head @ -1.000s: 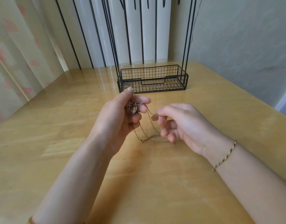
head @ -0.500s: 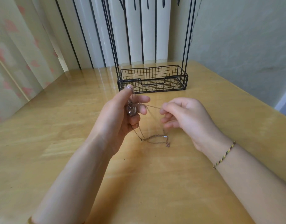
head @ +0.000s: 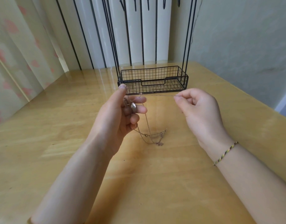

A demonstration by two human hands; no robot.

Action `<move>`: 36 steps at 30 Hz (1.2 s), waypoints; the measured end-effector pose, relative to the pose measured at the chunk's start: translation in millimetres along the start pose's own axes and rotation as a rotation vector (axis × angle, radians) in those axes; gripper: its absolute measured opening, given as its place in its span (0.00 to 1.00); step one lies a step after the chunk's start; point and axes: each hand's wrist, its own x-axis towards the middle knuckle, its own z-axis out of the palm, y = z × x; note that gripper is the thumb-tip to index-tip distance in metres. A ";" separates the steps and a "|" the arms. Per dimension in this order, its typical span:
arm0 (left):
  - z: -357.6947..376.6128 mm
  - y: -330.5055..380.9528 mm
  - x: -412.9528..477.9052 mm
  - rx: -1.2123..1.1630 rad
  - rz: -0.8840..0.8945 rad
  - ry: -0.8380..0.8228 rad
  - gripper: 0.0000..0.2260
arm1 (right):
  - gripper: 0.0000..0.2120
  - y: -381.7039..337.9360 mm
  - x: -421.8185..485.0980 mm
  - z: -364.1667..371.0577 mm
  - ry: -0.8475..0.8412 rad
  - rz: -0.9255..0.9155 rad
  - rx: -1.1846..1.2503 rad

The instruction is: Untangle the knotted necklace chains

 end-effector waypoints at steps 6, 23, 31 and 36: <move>-4.5 0.7 2.7 -0.126 0.029 0.053 0.23 | 0.08 -6.9 0.6 -2.1 -0.096 0.385 0.502; 3.8 2.3 -1.3 -0.164 0.226 0.179 0.17 | 0.20 -9.7 -11.6 2.7 -0.412 0.382 0.108; -1.6 -1.3 3.8 -0.114 0.166 0.203 0.14 | 0.17 -11.0 -10.6 2.6 -0.430 0.356 0.150; -0.6 -2.3 4.6 -0.213 0.107 0.159 0.19 | 0.12 -18.4 -9.4 -0.4 -0.434 0.322 0.568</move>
